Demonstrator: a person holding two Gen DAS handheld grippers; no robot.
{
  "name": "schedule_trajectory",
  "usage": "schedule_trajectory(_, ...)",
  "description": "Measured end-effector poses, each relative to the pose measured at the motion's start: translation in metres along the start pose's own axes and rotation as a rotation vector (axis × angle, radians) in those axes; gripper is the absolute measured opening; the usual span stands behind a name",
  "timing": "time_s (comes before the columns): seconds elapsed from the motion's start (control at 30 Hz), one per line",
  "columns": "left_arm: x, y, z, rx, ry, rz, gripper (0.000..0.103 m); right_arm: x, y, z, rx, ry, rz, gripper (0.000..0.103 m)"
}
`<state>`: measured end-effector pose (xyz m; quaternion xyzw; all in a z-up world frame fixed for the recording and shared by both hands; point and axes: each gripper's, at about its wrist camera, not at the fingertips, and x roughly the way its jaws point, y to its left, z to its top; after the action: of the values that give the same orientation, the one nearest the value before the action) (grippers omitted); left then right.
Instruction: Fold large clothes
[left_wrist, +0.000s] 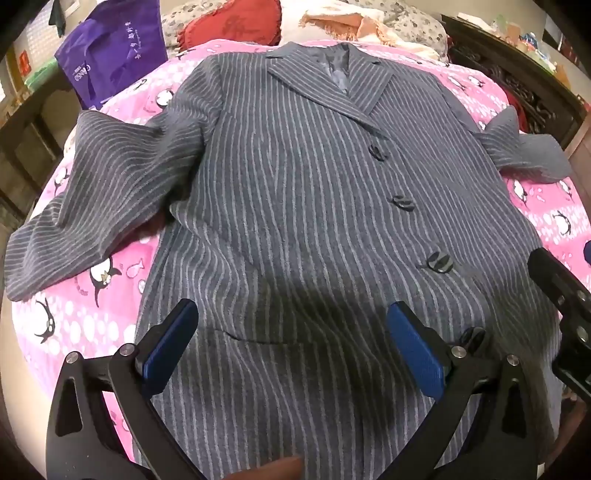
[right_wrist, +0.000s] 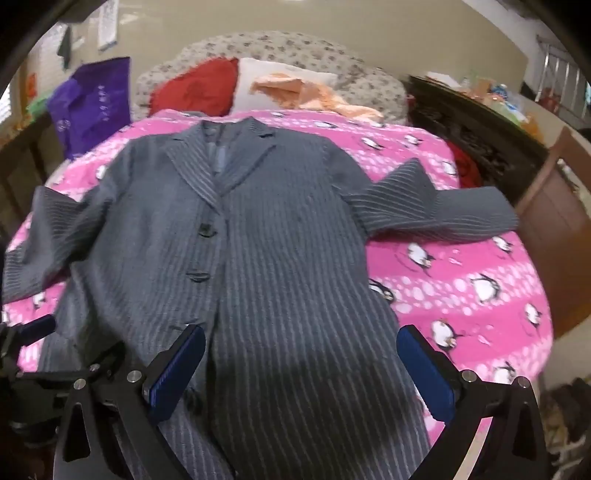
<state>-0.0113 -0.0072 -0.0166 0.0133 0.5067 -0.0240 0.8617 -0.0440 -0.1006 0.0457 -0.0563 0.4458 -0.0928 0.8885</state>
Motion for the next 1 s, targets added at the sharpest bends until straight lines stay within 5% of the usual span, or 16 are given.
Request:
schedule_trajectory(0.13, 0.0002, 0.0025, 0.0015, 0.007, -0.003, -0.005, 0.103, 0.0014, -0.0026, -0.0028, 0.006, 0.016, -0.088, 0.103)
schedule_trajectory(1.0, 0.0058, 0.0021, -0.0017, 0.000, 0.010, -0.007, 0.103, 0.0082, 0.0000, -0.0071, 0.015, 0.049, -0.054, 0.103)
